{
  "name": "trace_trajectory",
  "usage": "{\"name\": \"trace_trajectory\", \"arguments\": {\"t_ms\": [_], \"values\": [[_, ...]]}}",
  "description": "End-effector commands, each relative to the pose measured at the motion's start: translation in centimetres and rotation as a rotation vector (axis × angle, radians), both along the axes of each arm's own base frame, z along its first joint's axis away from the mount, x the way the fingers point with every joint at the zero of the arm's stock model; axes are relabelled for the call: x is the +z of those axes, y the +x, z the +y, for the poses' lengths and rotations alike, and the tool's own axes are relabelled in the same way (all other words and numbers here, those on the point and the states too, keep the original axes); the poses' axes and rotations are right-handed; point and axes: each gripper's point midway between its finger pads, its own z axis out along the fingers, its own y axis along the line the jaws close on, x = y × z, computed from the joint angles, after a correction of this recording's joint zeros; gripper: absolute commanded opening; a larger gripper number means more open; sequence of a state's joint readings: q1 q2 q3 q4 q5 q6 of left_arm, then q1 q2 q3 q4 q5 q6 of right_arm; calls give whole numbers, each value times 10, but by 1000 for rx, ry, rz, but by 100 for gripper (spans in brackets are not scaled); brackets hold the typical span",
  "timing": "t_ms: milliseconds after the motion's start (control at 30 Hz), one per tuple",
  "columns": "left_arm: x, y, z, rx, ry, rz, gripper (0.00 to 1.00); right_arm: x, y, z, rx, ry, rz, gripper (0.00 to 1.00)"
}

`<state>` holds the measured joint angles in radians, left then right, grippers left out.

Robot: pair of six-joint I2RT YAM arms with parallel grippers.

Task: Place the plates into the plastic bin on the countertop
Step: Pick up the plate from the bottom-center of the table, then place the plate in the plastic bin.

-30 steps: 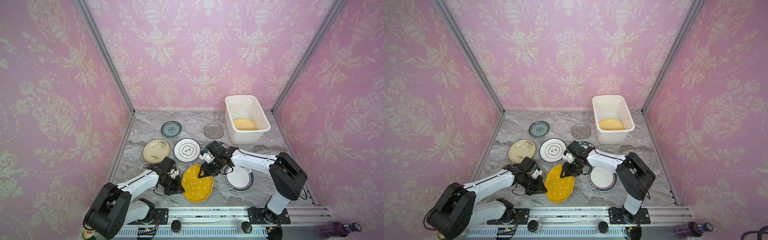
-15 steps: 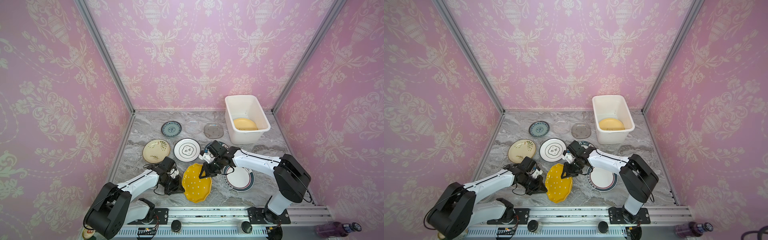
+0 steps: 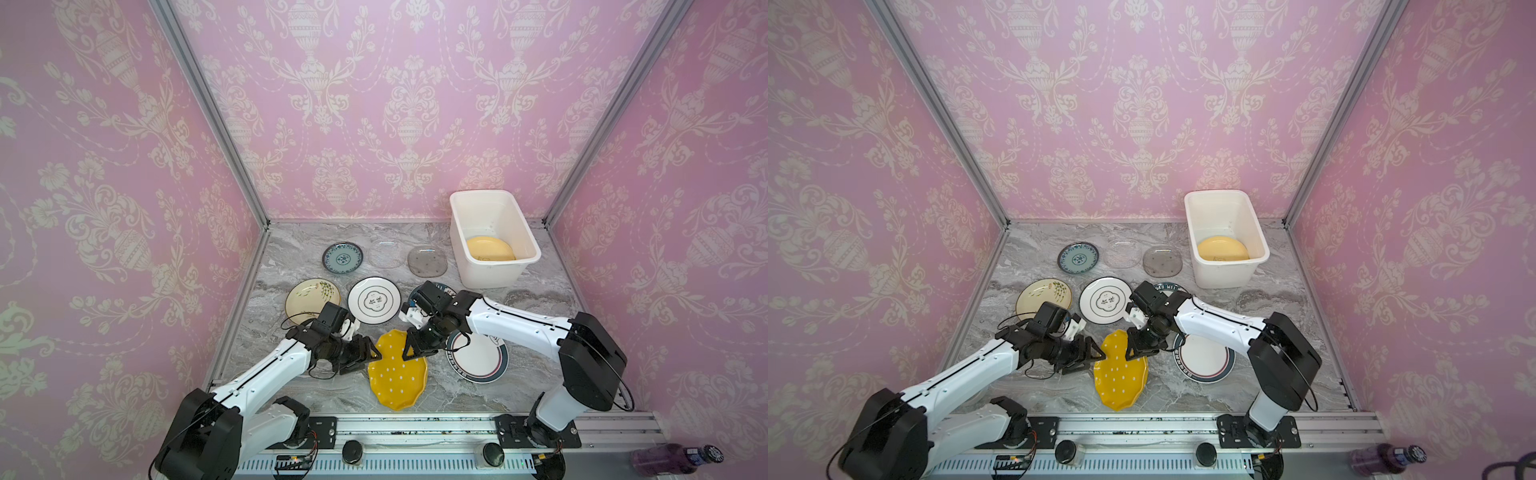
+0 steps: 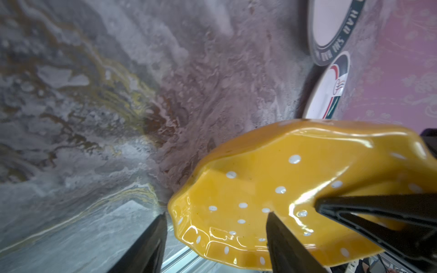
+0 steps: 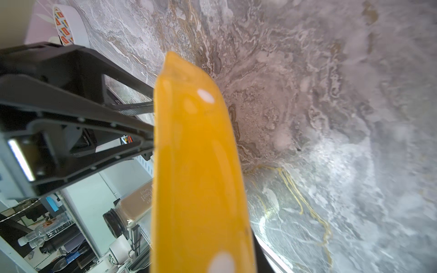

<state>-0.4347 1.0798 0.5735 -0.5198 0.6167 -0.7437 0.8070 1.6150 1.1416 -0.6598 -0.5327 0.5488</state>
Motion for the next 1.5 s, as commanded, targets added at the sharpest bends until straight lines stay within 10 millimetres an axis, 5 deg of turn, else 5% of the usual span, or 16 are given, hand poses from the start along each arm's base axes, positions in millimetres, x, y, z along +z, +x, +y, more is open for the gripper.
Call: {"name": "trace_trajectory", "arguments": {"t_ms": [0, 233, 400, 533, 733, 1000, 1233, 1467], "values": [[37, 19, 4, 21, 15, -143, 81, 68, 20, -6, -31, 113, -126, 12], [130, 45, 6, 72, -67, -493, 94, 152, 72, -57, -259, 192, -310, 12], [159, 57, -2, 75, -134, -585, 94, 209, 113, -109, -473, 203, -489, 12], [168, 72, -14, 93, -192, -581, 94, 237, 143, -150, -603, 159, -604, 10], [163, 80, -26, 38, -183, -543, 99, 243, 181, -199, -714, 68, -638, 8], [183, 90, -30, -48, -122, -632, 99, 238, 226, -254, -835, -55, -652, 5], [209, 112, -58, -107, -153, -700, 99, 222, 257, -274, -905, -86, -617, 3], [215, 128, -98, -172, -153, -690, 99, 217, 282, -289, -981, -50, -605, 3]]}}
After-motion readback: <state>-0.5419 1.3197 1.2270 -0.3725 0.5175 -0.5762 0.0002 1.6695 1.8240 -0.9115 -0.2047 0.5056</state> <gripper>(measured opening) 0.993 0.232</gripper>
